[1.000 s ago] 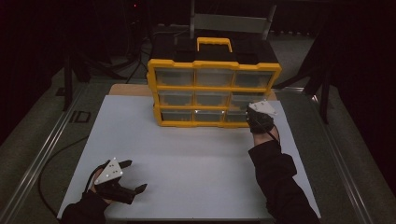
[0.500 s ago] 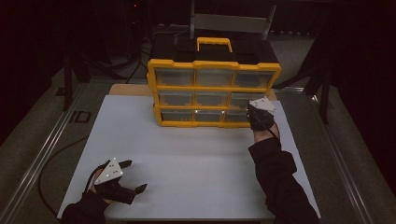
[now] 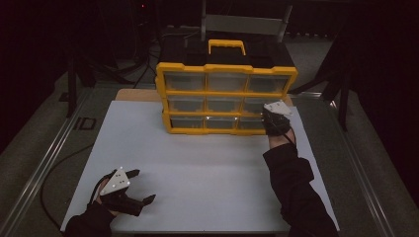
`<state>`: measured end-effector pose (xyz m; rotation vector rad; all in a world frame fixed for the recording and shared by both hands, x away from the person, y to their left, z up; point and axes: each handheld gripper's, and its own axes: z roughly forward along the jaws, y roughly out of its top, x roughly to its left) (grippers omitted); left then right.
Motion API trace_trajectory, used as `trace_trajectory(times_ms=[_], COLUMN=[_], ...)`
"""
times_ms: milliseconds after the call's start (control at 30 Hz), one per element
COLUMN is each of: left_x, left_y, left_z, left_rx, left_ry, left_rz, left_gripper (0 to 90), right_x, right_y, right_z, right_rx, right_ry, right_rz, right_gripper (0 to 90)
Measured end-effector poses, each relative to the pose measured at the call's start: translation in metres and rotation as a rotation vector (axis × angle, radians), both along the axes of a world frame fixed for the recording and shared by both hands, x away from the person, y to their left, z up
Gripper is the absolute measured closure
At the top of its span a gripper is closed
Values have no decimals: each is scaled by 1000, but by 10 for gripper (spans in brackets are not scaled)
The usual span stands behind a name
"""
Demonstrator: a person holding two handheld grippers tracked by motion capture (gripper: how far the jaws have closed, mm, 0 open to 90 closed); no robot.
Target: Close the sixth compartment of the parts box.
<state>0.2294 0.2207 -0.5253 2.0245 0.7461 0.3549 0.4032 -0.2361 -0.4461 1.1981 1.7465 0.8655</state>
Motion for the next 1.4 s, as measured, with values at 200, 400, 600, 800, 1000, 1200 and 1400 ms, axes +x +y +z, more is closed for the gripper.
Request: trace_trajectory(times_ms=[200, 400, 600, 800, 1000, 1200, 1400], left_x=[0, 0, 0, 0, 0, 0, 0], left_y=[0, 0, 0, 0, 0, 0, 0], left_z=[0, 0, 0, 0, 0, 0, 0], left_rx=[1, 0, 0, 1, -1, -1, -1], left_ry=[-1, -1, -1, -1, 1, 1, 1], left_rz=[-1, 0, -1, 0, 2, 0, 2], left_gripper=[3, 4, 3, 3, 3, 3, 3], right_x=[4, 6, 6, 6, 5, -2, -9], right_y=[-2, -1, 0, 0, 0, 3, 8], right_z=[1, 1, 1, 1, 1, 2, 1], right_rx=[-6, -11, -11, -16, -14, 1, 15], right_ry=[0, 1, 1, -1, 3, -9, -10], right_rz=[-9, -14, -14, -16, -16, -9, 18], right_gripper=[900, 900, 900, 900, 900, 900, 900])
